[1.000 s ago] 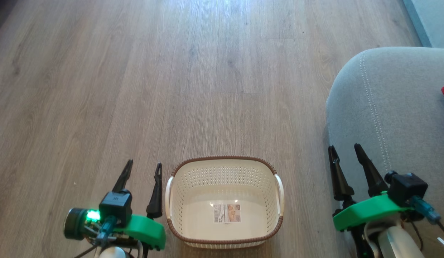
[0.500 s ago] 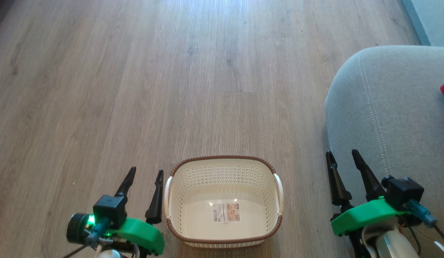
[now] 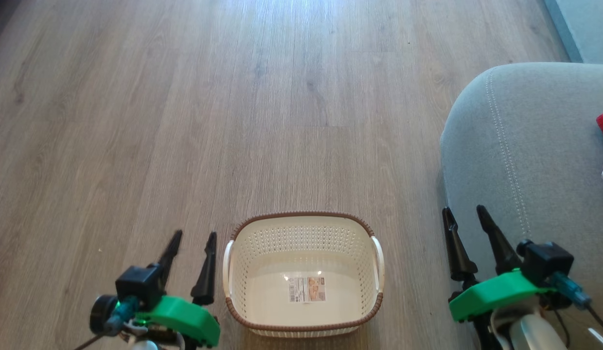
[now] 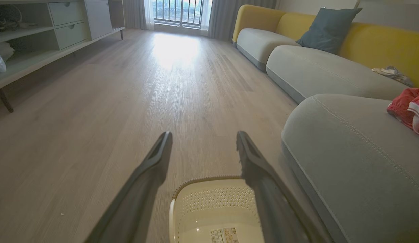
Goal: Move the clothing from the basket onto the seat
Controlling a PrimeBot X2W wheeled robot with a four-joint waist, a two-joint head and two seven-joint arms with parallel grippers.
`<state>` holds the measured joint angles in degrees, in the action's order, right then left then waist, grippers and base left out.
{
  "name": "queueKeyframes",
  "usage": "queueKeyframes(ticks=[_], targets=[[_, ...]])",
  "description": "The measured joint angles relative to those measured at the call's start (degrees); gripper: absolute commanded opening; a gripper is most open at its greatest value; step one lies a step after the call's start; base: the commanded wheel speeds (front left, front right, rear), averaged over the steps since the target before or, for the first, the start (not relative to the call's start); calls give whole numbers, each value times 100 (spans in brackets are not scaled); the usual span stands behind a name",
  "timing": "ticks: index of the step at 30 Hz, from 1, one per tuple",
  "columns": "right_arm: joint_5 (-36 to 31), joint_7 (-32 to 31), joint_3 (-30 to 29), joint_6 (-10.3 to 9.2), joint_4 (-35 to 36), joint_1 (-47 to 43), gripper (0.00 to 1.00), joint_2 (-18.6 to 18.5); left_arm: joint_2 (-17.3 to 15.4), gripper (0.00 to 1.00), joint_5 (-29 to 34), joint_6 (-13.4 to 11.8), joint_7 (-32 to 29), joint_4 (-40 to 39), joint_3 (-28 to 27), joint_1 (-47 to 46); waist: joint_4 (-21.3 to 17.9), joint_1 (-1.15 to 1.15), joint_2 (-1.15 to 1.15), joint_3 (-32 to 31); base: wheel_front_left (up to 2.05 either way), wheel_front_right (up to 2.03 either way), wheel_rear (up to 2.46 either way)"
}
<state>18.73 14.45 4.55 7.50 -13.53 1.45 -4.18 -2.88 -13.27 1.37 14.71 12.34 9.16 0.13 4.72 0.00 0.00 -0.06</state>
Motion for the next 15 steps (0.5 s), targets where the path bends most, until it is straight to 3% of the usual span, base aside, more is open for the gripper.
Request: queueKeyframes(ticks=[1,15], targets=[[0,-1,1,0,-75,-3,0,3,0,0,0,-2,-1,74,9,5,0,0,0,-1,0,0,0],[611,-147,-40,0,-352,-210,0,23,0,0,-647,5,-188,355,-24,224,-43,0,0,1,0,0,0]])
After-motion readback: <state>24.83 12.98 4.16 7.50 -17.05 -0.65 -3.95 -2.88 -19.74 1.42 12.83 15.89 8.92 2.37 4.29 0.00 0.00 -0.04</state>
